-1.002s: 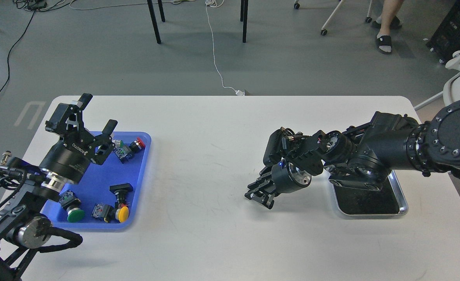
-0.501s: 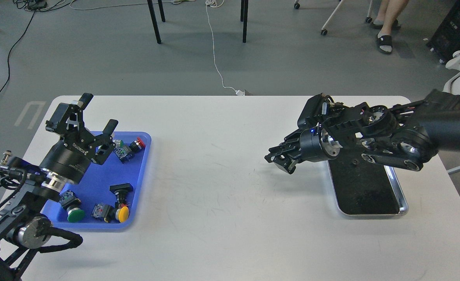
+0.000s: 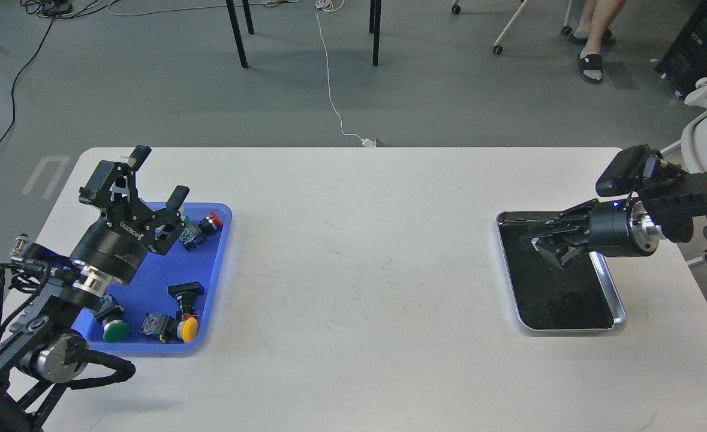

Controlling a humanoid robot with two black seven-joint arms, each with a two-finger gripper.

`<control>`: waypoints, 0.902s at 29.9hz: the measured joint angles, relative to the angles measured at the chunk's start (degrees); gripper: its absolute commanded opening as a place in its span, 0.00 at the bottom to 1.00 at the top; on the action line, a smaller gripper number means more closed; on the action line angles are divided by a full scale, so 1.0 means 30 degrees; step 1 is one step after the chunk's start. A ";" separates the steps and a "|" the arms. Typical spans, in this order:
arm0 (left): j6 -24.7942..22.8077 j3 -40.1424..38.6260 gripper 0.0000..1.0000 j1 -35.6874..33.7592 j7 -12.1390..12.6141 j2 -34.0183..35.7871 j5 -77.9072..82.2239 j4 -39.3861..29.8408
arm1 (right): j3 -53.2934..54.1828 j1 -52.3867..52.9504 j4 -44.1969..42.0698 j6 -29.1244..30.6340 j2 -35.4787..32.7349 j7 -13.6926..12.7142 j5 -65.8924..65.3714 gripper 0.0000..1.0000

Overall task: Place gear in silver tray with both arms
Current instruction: 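Carry the gear with the right gripper into the silver tray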

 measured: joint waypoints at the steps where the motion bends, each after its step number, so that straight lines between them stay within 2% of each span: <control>1: 0.0002 0.0000 0.98 0.0000 0.0013 -0.0037 0.0000 0.0000 | 0.0029 -0.0347 -0.0031 0.0001 -0.0289 0.0000 -0.0060 0.18; 7: 0.0002 0.0028 0.98 0.0000 0.0192 -0.0381 0.0020 0.0000 | 0.0757 -0.2103 -0.0761 -0.0021 -0.0854 0.0001 -0.0092 0.19; 27: 0.0025 0.0030 0.98 0.0059 0.0264 -0.0884 0.0153 0.0002 | 0.2938 -0.5126 -0.1968 -0.0205 -0.0270 0.0006 -0.0091 0.25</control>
